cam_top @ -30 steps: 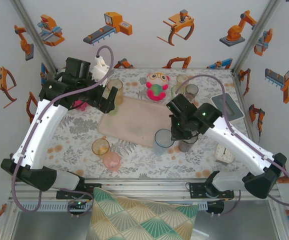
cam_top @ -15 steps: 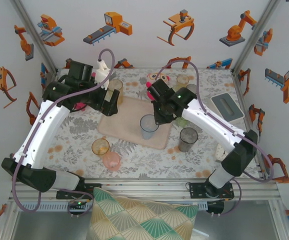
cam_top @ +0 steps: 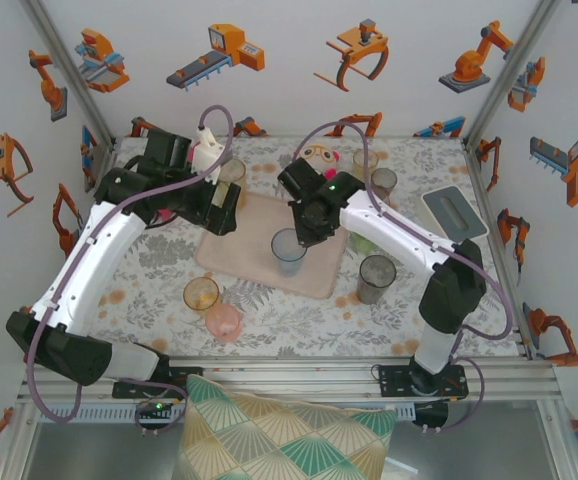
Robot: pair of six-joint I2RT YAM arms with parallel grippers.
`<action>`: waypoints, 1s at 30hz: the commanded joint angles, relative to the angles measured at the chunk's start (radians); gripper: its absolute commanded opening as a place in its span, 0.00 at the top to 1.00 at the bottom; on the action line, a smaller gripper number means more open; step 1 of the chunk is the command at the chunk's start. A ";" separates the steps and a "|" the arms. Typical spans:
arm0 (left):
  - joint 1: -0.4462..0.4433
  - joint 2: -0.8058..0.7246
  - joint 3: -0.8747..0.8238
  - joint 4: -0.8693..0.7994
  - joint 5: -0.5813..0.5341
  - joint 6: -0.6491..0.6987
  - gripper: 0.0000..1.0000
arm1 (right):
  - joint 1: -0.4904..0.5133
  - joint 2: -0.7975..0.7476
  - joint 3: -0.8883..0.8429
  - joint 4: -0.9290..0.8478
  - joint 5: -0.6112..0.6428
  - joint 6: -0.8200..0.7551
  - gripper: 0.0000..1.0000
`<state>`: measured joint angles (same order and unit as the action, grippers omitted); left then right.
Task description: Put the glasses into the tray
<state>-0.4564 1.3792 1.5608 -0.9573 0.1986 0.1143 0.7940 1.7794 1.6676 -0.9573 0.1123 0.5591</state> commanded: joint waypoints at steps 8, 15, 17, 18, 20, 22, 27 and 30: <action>0.005 0.007 -0.038 0.040 0.053 -0.077 0.03 | -0.006 0.039 0.032 0.055 -0.002 -0.026 0.95; -0.005 0.042 -0.048 0.048 0.101 -0.091 0.02 | -0.006 0.054 0.034 0.060 0.004 -0.029 0.92; -0.009 0.047 -0.048 0.050 0.103 -0.096 0.02 | -0.006 0.058 0.032 0.060 0.001 -0.030 0.91; -0.012 0.052 -0.048 0.052 0.102 -0.099 0.02 | -0.006 0.058 0.029 0.060 0.001 -0.029 0.91; -0.016 0.059 -0.045 0.051 0.105 -0.103 0.02 | -0.006 0.059 0.028 0.060 0.001 -0.029 0.89; -0.019 0.068 -0.045 0.052 0.107 -0.113 0.01 | -0.006 0.057 0.026 0.060 0.004 -0.028 0.87; -0.034 0.102 -0.030 0.051 0.108 -0.119 0.00 | -0.006 0.049 0.029 0.059 0.006 -0.034 0.82; -0.037 0.118 -0.012 0.045 0.113 -0.126 0.00 | -0.006 0.052 0.032 0.060 -0.002 -0.035 0.80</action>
<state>-0.4858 1.4815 1.5219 -0.9085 0.2886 0.0097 0.7933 1.8305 1.6691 -0.9066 0.1127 0.5400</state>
